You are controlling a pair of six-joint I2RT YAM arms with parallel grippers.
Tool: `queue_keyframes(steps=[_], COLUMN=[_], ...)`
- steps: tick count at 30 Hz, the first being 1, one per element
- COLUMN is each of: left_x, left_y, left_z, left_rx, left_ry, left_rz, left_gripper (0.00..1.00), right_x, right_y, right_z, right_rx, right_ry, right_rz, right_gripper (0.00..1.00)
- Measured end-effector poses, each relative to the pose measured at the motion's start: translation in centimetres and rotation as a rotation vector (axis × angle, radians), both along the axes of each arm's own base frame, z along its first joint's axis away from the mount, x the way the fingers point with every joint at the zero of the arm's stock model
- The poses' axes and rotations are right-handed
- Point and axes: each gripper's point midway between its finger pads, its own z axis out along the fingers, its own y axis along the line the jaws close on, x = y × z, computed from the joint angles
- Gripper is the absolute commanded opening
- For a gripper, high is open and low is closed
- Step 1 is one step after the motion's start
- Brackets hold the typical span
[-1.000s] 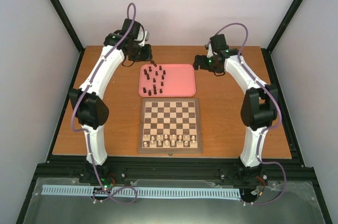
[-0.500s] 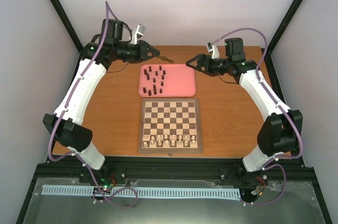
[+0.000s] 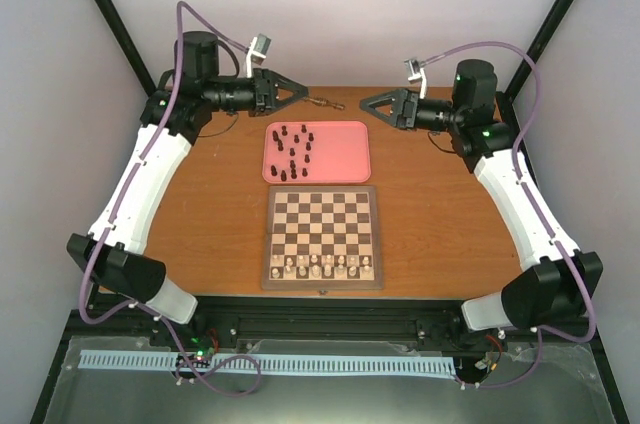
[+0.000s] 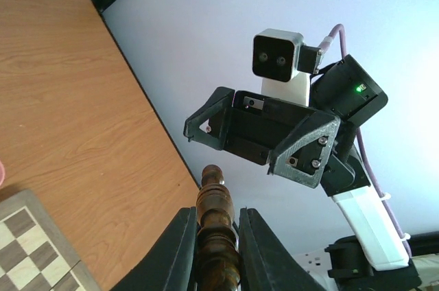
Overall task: Set up the chess pieces on the board
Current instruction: Pick up the chess piece from the storage box.
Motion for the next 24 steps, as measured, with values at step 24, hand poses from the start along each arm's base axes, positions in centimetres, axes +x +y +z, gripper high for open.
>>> queue_keyframes(steps=[24], left_x=[-1.8], left_y=[0.1], left_z=[3.0], left_rx=[-0.064], left_ry=[-0.05], left_rz=[-0.033], left_gripper=[0.01], right_x=[-1.8], right_y=[3.7], right_z=[2.8], right_rx=[0.092], right_ry=[0.105], right_rz=[0.103], right_gripper=[0.57])
